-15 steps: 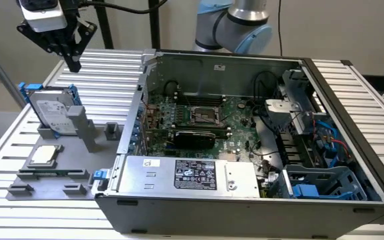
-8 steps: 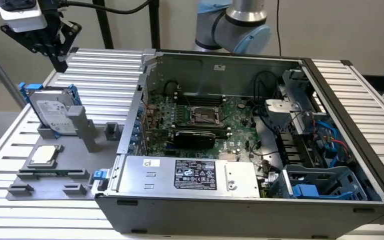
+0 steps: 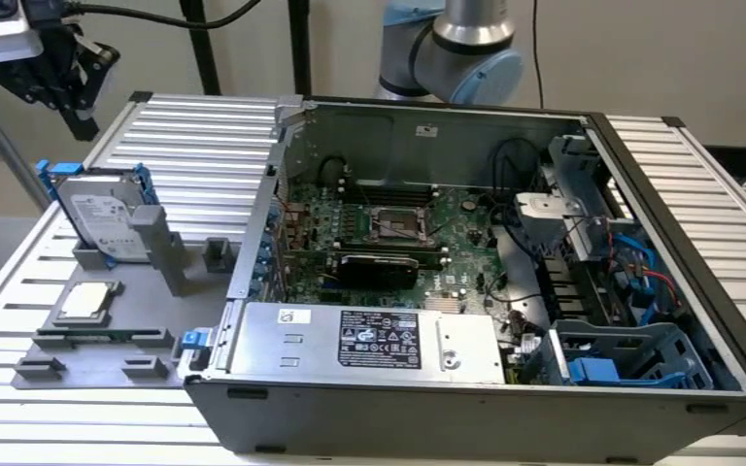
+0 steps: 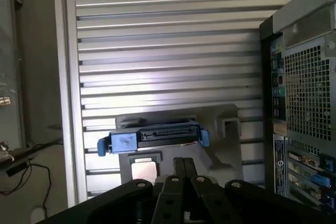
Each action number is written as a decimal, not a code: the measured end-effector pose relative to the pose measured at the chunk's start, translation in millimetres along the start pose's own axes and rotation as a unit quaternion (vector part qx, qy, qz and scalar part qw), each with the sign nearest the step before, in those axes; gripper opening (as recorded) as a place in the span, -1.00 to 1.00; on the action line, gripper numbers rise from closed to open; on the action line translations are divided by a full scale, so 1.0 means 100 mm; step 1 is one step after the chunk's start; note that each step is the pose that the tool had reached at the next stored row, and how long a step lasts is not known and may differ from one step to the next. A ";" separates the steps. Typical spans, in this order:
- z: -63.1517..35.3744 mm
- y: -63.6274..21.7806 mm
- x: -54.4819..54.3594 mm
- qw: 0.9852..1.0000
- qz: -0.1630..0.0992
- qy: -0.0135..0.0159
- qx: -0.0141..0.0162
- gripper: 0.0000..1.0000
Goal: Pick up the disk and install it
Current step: 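Reach for the disk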
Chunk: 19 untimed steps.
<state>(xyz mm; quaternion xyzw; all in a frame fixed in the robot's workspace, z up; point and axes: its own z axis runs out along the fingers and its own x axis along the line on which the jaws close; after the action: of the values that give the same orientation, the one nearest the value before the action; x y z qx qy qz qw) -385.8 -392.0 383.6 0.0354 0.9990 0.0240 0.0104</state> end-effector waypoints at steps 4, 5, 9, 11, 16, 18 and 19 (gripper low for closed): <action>0.037 0.033 0.19 1.000 0.000 0.000 0.000 -1.00; 0.046 0.042 0.23 1.000 0.000 0.000 0.000 -1.00; 0.084 0.073 0.42 1.000 0.000 0.000 0.000 -1.00; 0.099 0.081 0.48 1.000 -0.001 0.000 0.000 -1.00; 0.149 0.086 0.50 1.000 -0.012 0.001 0.000 -1.00; 0.153 0.087 0.51 1.000 -0.014 0.001 0.000 -1.00; 0.153 0.087 0.51 1.000 -0.014 0.001 0.000 -1.00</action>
<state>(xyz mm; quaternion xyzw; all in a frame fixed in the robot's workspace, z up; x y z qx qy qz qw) -435.3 -379.1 367.7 0.0209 0.9994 0.0239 0.0099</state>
